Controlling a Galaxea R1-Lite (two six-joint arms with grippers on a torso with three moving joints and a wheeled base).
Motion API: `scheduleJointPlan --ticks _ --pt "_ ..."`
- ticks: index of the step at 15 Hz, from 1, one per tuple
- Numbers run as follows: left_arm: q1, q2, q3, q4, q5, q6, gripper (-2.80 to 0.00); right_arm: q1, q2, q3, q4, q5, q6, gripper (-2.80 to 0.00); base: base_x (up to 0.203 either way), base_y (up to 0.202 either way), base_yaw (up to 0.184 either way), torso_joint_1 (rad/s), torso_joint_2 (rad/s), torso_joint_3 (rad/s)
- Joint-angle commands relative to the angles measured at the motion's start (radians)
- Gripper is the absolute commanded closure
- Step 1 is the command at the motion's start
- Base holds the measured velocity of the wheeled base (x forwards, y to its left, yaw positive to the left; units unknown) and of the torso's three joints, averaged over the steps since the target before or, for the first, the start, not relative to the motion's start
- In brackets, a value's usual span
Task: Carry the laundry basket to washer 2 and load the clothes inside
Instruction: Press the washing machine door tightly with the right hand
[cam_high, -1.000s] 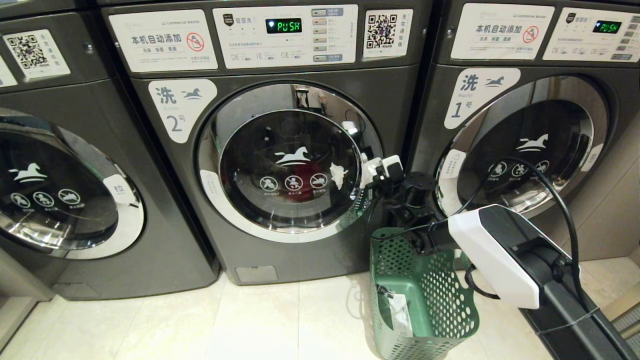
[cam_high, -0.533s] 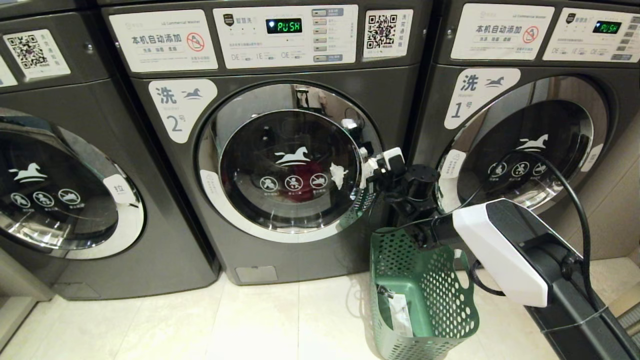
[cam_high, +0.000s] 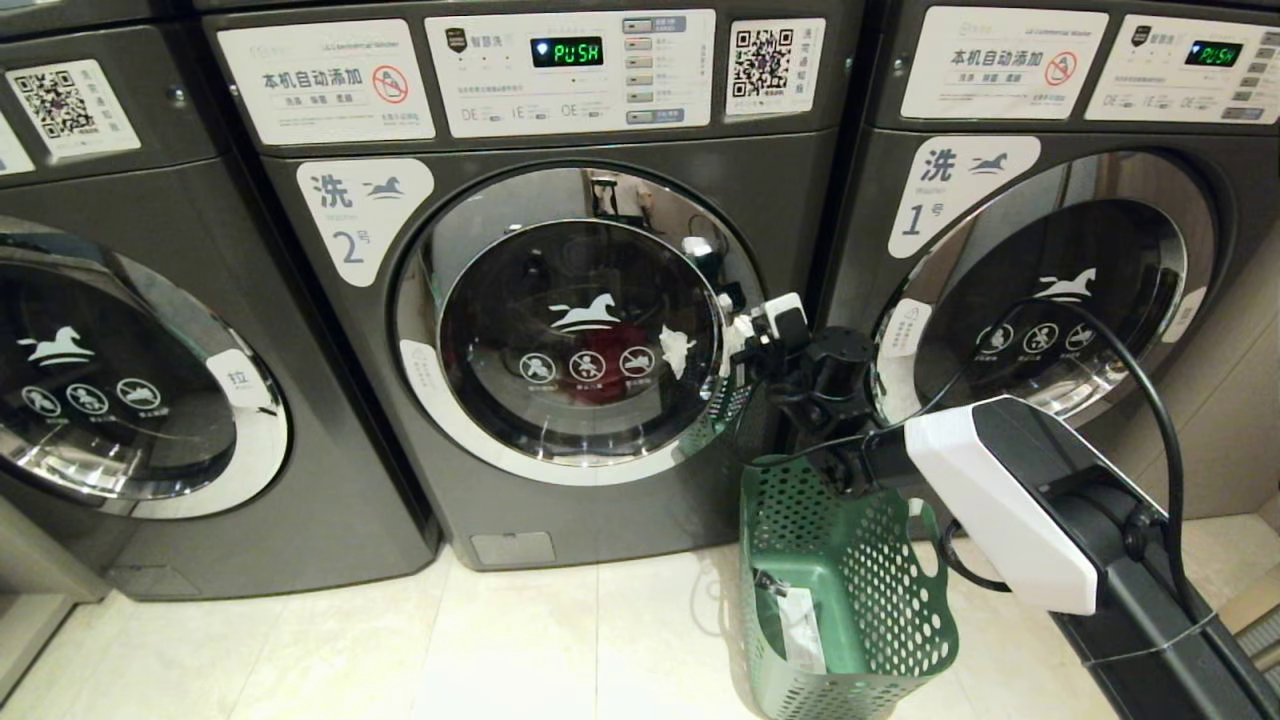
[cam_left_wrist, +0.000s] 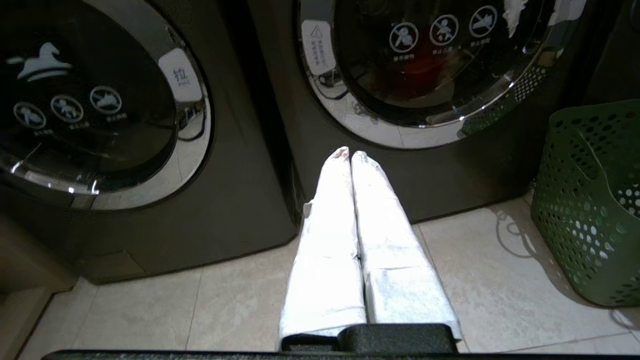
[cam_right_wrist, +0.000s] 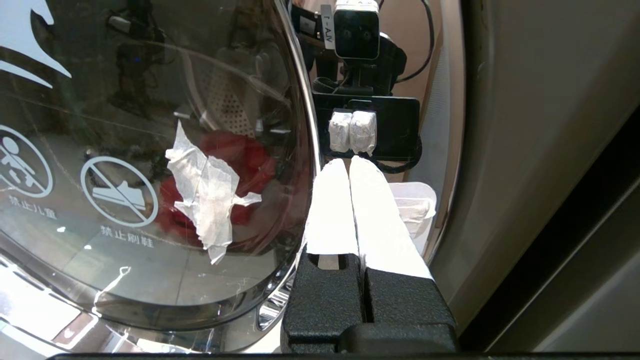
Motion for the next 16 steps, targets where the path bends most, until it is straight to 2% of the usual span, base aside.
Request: scheduleJointPlan --ticks 1,7,16 --pt "0.000 0.000 0.007 0.033 0.023 -0.012 0.00 0.001 0.000 0.000 -0.007 0.000 -0.001 0.00 0.000 0.000 0.000 0.000 0.00 0.000" --pt "-0.001 0.000 0.007 0.059 0.010 -0.015 0.00 -0.002 0.001 0.003 -0.007 -0.003 -0.001 0.00 0.000 0.000 0.000 0.000 0.00 -0.020" --pt "0.000 0.000 0.007 0.058 0.010 -0.026 0.00 -0.009 0.006 0.001 -0.010 -0.002 -0.001 0.00 0.000 0.000 0.000 0.002 0.00 -0.188"
